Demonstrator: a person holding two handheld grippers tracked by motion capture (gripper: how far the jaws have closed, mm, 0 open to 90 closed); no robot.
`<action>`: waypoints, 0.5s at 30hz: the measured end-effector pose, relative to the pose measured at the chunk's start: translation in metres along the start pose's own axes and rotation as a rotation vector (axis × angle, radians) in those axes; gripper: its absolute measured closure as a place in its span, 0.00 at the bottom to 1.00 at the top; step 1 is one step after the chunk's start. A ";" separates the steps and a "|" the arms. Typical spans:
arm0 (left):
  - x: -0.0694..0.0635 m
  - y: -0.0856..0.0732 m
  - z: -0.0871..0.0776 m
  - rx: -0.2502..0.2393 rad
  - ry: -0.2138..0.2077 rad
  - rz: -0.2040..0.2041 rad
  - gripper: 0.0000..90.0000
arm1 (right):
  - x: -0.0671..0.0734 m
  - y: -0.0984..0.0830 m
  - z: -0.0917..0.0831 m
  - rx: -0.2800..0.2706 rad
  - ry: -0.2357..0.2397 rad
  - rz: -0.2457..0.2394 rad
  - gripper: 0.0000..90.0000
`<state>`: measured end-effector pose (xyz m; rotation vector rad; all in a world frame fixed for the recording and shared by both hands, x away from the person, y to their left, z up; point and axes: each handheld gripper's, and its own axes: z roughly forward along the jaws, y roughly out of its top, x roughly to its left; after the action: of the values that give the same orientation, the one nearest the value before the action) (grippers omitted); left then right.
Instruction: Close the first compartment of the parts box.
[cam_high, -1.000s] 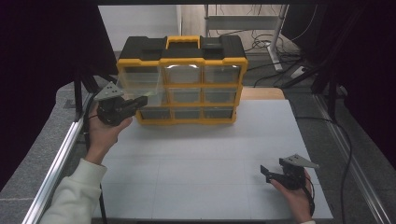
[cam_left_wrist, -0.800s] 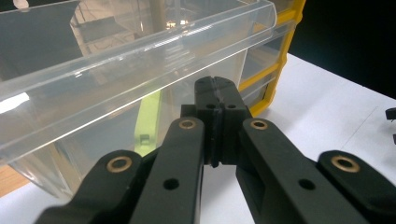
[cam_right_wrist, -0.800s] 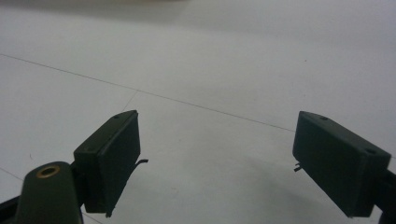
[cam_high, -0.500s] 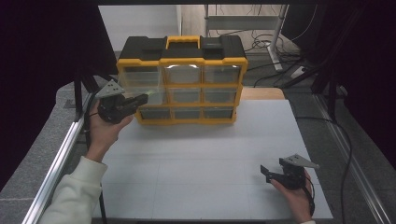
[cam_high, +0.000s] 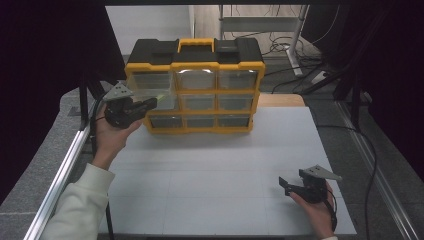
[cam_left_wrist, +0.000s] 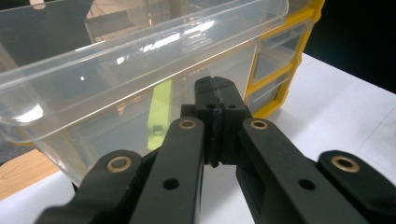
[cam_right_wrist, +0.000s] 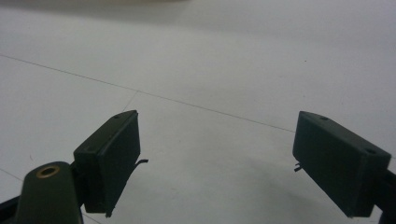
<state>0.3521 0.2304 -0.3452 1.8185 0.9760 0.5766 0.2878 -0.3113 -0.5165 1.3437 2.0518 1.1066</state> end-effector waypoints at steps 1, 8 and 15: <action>0.001 0.000 0.000 -0.001 0.002 -0.001 0.99 | 0.000 0.000 0.000 0.000 0.000 0.000 0.17; 0.004 0.001 0.003 0.002 0.008 -0.009 0.99 | 0.000 0.000 0.000 0.000 -0.001 0.000 0.17; 0.006 0.004 0.007 0.006 0.018 -0.007 0.99 | 0.000 0.000 0.000 0.000 -0.001 -0.001 0.17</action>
<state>0.3620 0.2305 -0.3447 1.8173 0.9967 0.5874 0.2878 -0.3115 -0.5166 1.3428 2.0510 1.1052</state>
